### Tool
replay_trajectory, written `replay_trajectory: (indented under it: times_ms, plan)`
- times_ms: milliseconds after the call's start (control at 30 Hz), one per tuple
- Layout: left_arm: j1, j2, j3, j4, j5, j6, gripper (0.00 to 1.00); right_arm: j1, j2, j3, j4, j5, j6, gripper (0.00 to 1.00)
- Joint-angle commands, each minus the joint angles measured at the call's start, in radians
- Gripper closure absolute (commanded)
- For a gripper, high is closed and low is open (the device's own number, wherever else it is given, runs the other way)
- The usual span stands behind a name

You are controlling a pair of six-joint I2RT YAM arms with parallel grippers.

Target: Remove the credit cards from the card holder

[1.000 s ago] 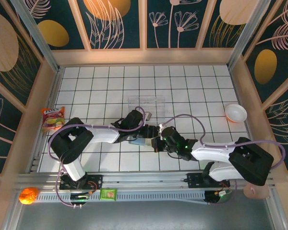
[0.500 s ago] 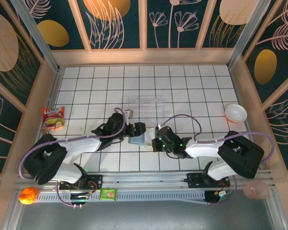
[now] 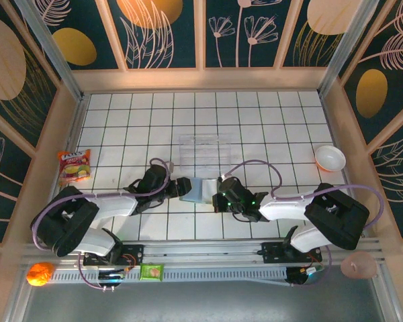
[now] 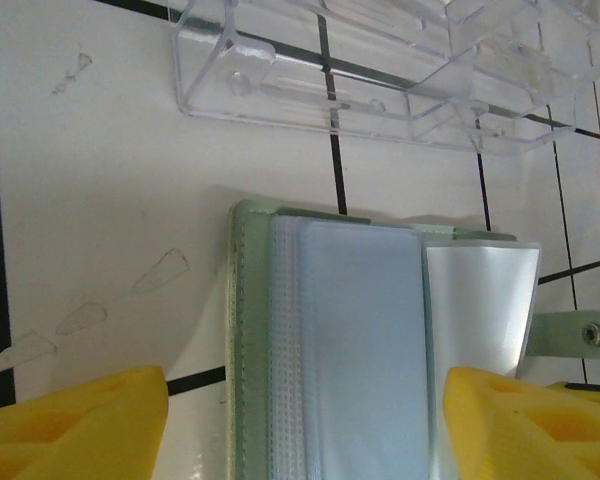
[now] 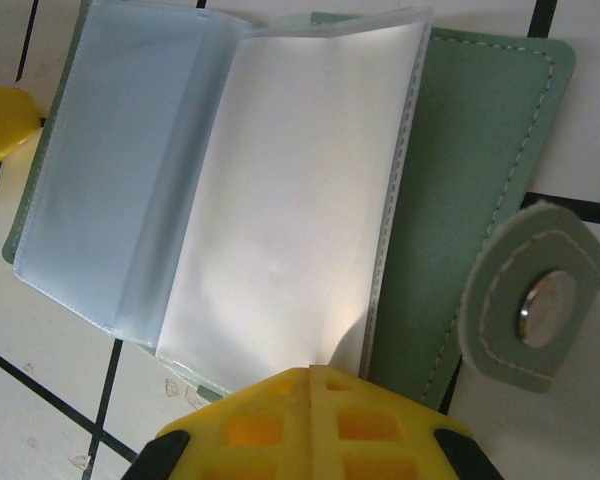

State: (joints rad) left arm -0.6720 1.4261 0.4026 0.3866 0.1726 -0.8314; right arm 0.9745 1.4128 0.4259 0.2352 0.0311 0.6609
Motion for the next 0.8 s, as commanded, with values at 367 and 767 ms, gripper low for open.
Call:
replay_trajectory:
  times_ms: [367,767]
  plan:
    - [0.005,0.059,0.008,0.098,0.191,-0.037,0.48,-0.009,0.03,0.01,-0.072,0.05,-0.003,1.0]
    - [0.005,-0.058,-0.047,0.103,0.165,-0.08,0.6,-0.012,0.046,0.034,-0.077,0.041,-0.01,1.0]
